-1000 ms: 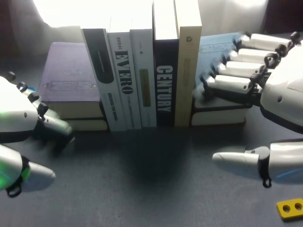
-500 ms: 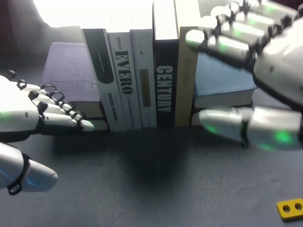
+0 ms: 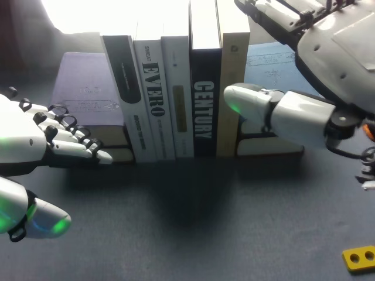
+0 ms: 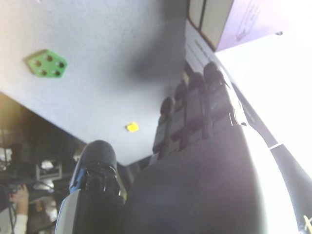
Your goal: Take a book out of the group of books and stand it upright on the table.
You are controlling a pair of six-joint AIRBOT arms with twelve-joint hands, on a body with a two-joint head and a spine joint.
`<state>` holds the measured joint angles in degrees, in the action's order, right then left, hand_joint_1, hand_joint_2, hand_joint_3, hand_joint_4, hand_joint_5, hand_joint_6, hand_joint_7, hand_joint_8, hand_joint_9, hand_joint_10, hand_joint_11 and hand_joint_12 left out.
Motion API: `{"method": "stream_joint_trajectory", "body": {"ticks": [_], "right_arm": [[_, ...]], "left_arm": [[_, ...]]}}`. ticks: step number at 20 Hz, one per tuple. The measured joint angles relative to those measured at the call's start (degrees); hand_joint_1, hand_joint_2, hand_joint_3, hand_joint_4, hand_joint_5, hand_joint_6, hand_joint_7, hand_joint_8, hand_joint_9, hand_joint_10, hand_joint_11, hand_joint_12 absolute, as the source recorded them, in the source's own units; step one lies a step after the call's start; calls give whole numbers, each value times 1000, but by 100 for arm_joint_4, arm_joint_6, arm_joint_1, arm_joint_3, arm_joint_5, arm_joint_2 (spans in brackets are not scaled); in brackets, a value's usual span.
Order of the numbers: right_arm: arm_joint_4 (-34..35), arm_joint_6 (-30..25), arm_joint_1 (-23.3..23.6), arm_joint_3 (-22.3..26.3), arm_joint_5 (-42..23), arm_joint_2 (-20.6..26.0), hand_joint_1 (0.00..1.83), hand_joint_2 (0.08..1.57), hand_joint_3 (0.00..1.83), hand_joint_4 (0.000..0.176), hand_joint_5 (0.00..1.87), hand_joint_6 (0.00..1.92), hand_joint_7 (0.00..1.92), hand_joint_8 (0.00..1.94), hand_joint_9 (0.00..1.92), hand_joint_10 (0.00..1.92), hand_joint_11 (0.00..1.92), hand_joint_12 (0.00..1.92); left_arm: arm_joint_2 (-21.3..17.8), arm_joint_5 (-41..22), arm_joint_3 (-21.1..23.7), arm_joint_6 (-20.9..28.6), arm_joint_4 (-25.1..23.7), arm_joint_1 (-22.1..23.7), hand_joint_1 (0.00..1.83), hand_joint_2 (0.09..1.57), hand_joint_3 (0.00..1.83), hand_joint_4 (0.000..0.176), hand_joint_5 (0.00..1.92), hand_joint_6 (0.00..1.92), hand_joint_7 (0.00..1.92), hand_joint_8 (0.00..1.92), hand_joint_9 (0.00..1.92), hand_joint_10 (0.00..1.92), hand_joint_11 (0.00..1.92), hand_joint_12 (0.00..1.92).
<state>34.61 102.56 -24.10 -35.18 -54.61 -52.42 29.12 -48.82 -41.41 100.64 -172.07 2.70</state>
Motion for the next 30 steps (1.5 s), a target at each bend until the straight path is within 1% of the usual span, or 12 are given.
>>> {"method": "stream_joint_trajectory", "body": {"ticks": [4, 6, 7, 10, 13, 14, 15, 19, 24, 26, 27, 30], "right_arm": [[-85, -39, 39, -313, -22, -361, 0, 1186, 0, 7, 251, 18, 156, 5, 133, 5, 0, 420], [-33, -70, 39, -498, -11, -514, 0, 1186, 0, 1, 326, 24, 178, 5, 114, 2, 0, 297], [-28, -76, 39, -560, -20, -575, 0, 1183, 0, 6, 357, 23, 182, 3, 104, 2, 0, 221], [-11, -120, 107, -817, -20, -883, 0, 1179, 0, 8, 457, 25, 194, 2, 105, 3, 0, 346], [-127, -214, 269, -1038, -39, -1102, 0, 1176, 0, 14, 577, 29, 193, 0, 101, 1, 0, 401], [-164, -247, 289, -1067, -48, -1143, 0, 1178, 0, 16, 605, 25, 198, 1, 101, 0, 0, 384], [-160, -282, 323, -1078, -42, -1174, 0, 1178, 0, 32, 605, 16, 194, 0, 96, 0, 0, 356], [-166, -289, 304, -1150, 2, -1300, 0, 1175, 0, 35, 623, 9, 189, 3, 96, 5, 0, 373], [-190, -267, 179, -1158, 4, -1342, 0, 1175, 0, 27, 632, 7, 207, 6, 98, 3, 0, 323], [-177, -234, 114, -1165, 28, -1342, 0, 1179, 1, 9, 631, 10, 247, 6, 118, 4, 0, 296], [-173, -236, 92, -1165, 44, -1342, 0, 1178, 0, 12, 619, 6, 222, 0, 102, 0, 0, 276], [-201, -232, 94, -1200, 24, -1342, 0, 1179, 0, 7, 616, 4, 171, 0, 61, 0, 0, 175]], "left_arm": [[2, 4, 13, 0, 0, 0, 0, 1319, 0, 46, 88, 5, 120, 3, 110, 6, 0, 353], [0, 2, 13, 0, 0, 0, 0, 1319, 0, 42, 106, 9, 143, 8, 129, 10, 0, 384], [0, 2, 13, 0, 0, 0, 0, 1319, 0, 43, 102, 5, 145, 5, 135, 10, 0, 415], [0, 4, 13, 0, 0, -17, 0, 1328, 2, 35, 88, 1, 122, 0, 117, 2, 0, 337], [0, 4, 13, 0, 0, -26, 0, 1321, 0, 43, 70, 5, 115, 4, 96, 1, 0, 301], [0, 4, 13, 0, 0, -26, 0, 1320, 0, 43, 75, 7, 119, 5, 98, 2, 0, 302], [0, 4, 15, 0, 0, -26, 0, 1324, 0, 41, 78, 8, 121, 5, 100, 2, 0, 302], [0, 7, 24, 0, -2, -26, 0, 1326, 1, 44, 98, 10, 121, 3, 103, 2, 0, 291], [0, 7, 24, 0, 0, -33, 0, 1327, 0, 41, 96, 4, 110, 0, 96, 2, 0, 230], [0, 7, 22, 0, 0, -33, 13, 1322, 0, 35, 125, 9, 164, 8, 173, 20, 0, 409], [0, 7, 0, 0, 0, -33, 12, 1322, 0, 31, 134, 10, 169, 7, 164, 11, 0, 439], [0, 2, 0, 0, 0, -33, 0, 1322, 0, 42, 115, 4, 114, 3, 112, 3, 0, 336]]}}
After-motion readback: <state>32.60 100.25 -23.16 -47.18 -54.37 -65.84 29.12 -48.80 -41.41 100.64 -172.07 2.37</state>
